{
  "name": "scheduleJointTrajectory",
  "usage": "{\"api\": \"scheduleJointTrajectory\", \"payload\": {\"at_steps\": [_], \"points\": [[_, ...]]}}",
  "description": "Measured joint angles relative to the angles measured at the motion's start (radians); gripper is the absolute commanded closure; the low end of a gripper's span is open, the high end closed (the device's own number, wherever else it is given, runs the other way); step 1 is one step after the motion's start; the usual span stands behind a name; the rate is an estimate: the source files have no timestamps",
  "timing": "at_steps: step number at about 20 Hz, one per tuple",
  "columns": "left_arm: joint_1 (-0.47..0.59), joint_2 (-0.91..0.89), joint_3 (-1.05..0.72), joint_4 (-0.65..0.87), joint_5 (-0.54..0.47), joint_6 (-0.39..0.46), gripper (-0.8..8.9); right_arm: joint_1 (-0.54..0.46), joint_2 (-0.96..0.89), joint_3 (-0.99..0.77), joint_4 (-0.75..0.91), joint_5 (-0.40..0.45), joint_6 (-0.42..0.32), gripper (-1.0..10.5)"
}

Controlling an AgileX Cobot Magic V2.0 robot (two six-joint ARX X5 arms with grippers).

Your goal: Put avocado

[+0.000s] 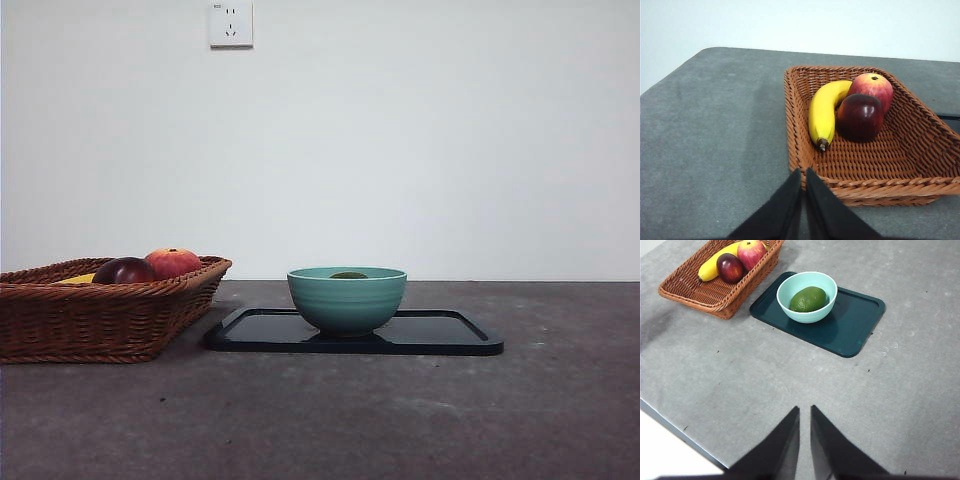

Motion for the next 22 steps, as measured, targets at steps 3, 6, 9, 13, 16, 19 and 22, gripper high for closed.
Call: {"api": "scheduleJointTrajectory", "payload": {"at_steps": [3, 6, 9, 13, 16, 19, 22], "points": [[0.0, 0.0, 0.0, 0.0, 0.0, 0.0, 7.99, -0.066, -0.031, 0.0, 0.002, 0.0, -0.008, 9.1], [0.0, 0.0, 0.0, 0.0, 0.0, 0.0, 7.99, -0.244, -0.129, -0.07, 0.117, 0.0, -0.103, 9.1], [0.0, 0.0, 0.0, 0.0, 0.0, 0.0, 7.99, -0.456, -0.283, -0.294, 0.364, 0.0, -0.222, 9.1], [0.0, 0.0, 0.0, 0.0, 0.0, 0.0, 7.99, -0.639, -0.447, -0.597, 0.727, 0.0, -0.254, 9.1], [0.0, 0.0, 0.0, 0.0, 0.0, 0.0, 7.99, -0.67, -0.441, -0.695, 0.789, 0.0, -0.257, 9.1], [0.0, 0.0, 0.0, 0.0, 0.0, 0.0, 7.99, -0.675, -0.441, -0.772, 0.79, 0.0, -0.257, 9.1], [0.0, 0.0, 0.0, 0.0, 0.0, 0.0, 7.99, -0.675, -0.441, -0.837, 0.827, 0.0, -0.257, 9.1]]}}
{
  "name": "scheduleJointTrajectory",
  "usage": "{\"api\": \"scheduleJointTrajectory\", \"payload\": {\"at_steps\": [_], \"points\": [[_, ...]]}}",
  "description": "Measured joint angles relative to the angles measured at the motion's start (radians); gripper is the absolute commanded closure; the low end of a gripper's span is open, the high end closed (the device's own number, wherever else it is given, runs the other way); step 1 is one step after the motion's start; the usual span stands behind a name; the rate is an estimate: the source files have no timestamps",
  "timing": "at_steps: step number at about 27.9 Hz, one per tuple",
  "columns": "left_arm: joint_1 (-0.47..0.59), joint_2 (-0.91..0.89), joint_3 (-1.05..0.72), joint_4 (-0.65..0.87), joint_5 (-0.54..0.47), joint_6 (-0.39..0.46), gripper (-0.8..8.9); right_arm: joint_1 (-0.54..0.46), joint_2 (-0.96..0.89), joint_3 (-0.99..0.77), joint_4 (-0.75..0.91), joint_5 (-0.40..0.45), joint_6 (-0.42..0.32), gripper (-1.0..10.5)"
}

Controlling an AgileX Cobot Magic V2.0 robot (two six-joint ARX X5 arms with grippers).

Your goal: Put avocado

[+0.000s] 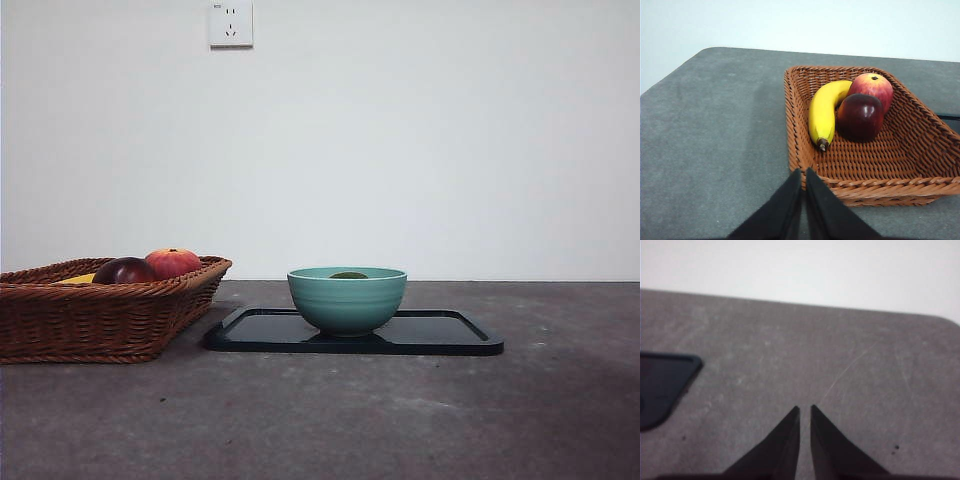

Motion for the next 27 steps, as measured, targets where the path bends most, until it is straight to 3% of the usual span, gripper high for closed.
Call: {"api": "scheduleJointTrajectory", "payload": {"at_steps": [4, 27], "points": [[0.0, 0.0, 0.0, 0.0, 0.0, 0.0, 7.99, 0.0, 0.001, -0.078, 0.054, -0.001, 0.006, 9.1], [0.0, 0.0, 0.0, 0.0, 0.0, 0.0, 7.99, 0.032, 0.0, -0.08, 0.064, -0.001, 0.039, 9.1]]}}
